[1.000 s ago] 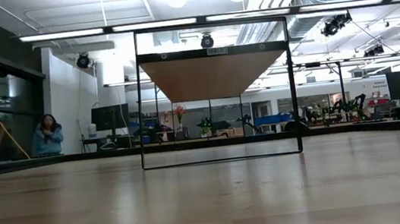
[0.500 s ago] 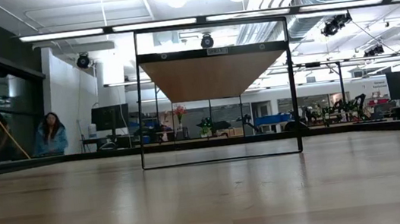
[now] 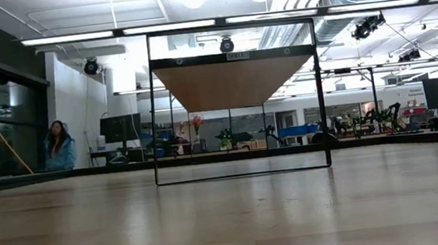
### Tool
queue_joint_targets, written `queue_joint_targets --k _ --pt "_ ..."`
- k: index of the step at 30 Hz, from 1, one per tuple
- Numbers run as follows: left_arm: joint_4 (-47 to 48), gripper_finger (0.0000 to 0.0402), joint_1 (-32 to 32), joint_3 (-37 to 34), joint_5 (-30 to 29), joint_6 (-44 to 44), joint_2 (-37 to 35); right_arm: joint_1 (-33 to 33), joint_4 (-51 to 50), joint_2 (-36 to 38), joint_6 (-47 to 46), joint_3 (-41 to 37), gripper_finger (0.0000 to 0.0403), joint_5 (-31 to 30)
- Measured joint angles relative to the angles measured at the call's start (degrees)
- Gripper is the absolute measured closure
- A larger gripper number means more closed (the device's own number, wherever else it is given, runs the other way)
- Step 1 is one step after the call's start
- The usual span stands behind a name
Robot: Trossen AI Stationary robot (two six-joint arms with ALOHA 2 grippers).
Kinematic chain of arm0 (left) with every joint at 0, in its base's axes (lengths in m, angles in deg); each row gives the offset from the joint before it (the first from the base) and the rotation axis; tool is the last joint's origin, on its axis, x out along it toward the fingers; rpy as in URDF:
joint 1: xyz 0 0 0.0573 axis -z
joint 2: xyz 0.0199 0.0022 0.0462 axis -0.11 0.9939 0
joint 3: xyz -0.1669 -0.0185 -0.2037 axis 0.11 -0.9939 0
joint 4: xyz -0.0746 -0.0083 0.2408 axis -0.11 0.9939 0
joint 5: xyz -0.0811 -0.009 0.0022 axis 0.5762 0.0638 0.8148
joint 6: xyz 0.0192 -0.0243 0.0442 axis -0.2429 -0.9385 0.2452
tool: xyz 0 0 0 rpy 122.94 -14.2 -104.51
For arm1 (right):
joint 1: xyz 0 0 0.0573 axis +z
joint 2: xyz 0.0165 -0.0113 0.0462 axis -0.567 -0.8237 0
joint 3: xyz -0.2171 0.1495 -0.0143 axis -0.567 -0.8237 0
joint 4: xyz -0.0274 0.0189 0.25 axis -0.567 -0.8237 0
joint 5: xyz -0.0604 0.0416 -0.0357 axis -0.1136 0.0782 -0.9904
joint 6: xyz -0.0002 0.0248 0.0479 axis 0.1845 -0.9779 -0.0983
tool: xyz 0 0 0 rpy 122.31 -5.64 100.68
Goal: Pick and place flowers into a vace then onto a shelf
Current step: Put the red flowers into the blue vase
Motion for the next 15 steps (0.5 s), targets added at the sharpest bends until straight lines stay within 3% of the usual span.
queue_joint_targets --k 15 --pt "0.0 0.019 0.0 0.0 0.0 0.0 0.0 0.0 -0.4 -1.1 0.4 0.0 0.0403 -2.1"
